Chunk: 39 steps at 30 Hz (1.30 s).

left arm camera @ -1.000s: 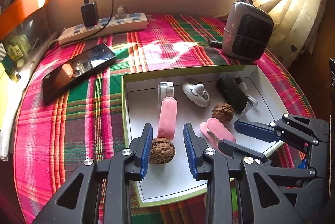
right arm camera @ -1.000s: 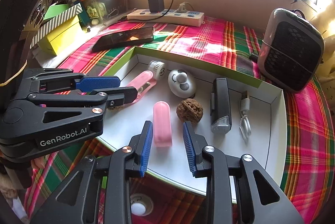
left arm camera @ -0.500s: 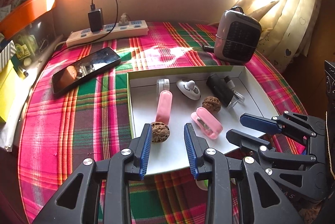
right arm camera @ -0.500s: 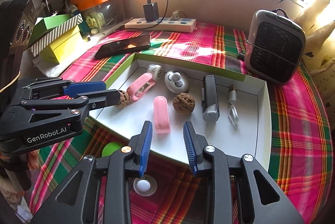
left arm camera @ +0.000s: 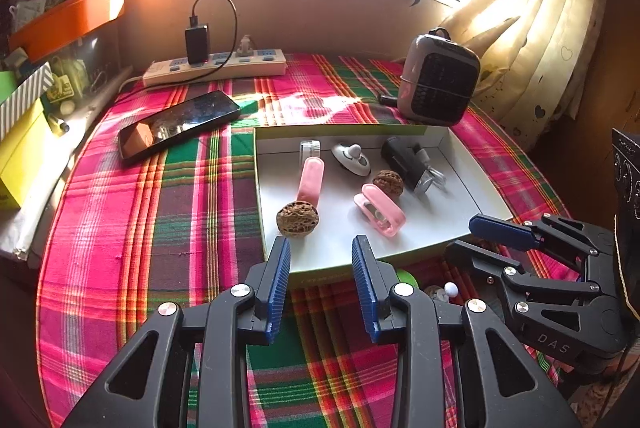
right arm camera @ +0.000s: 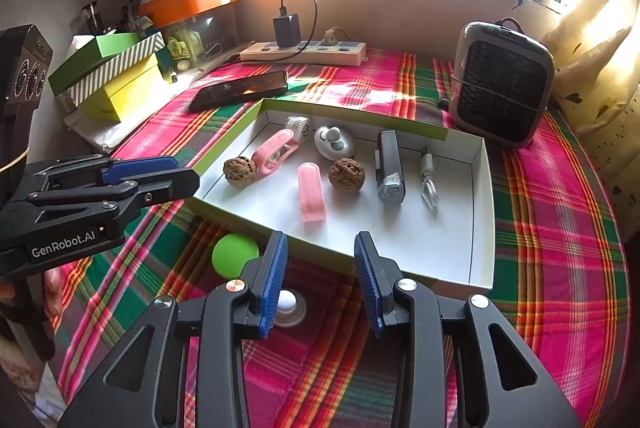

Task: Organize objects
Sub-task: 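Withdraw both grippers from the box toward the green and white items, then close left gripper on green-capped item while right gripper closes on white knob item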

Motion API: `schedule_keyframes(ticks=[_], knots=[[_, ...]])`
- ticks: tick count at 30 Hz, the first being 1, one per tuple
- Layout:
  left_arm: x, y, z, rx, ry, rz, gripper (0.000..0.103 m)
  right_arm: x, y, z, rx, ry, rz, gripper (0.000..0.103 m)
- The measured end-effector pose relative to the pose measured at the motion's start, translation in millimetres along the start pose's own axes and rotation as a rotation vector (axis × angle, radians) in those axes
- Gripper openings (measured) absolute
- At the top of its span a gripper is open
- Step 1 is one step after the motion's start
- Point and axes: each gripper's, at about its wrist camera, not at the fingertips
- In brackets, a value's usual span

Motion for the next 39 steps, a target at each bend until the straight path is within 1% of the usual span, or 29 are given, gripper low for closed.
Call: schedule_keyframes(ticks=[5,13,15,19,27,31,39], knots=[[-3.5,-10.5,3.2,-0.006,-0.017,-0.006,0.030,-4.8,-11.7,-1.6,0.003,0.003,-0.004,0.037],[-3.1,-28.8,6.4,-0.019,-0.058,-0.026,0.033,1.8,-29.3,-2.3,0.010,0.021,-0.042,0.039],[-1.3,-33.1,5.8,-0.028,-0.068,-0.033,0.033,6.3,-32.1,-2.5,0.013,0.024,-0.058,0.044],[2.2,-38.8,3.5,-0.040,-0.086,-0.043,0.035,13.8,-35.5,-6.8,0.001,0.025,-0.078,0.046],[8.0,-42.4,0.4,-0.053,-0.106,-0.059,0.035,29.2,-34.4,-16.2,-0.042,-0.008,-0.106,0.046],[11.0,-42.3,-0.8,-0.055,-0.120,-0.063,0.036,33.6,-33.7,-19.5,-0.086,-0.061,-0.095,0.046],[17.8,-42.3,0.9,-0.059,-0.154,-0.076,0.039,33.0,-32.8,-13.5,-0.076,-0.062,-0.077,0.046]])
Point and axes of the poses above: each gripper's, at about its wrist camera, not at the fingertips, and x roughly the way its jaws point, z to its right, y to its top, and after that the axes turned 7 degrees about x, right-handed
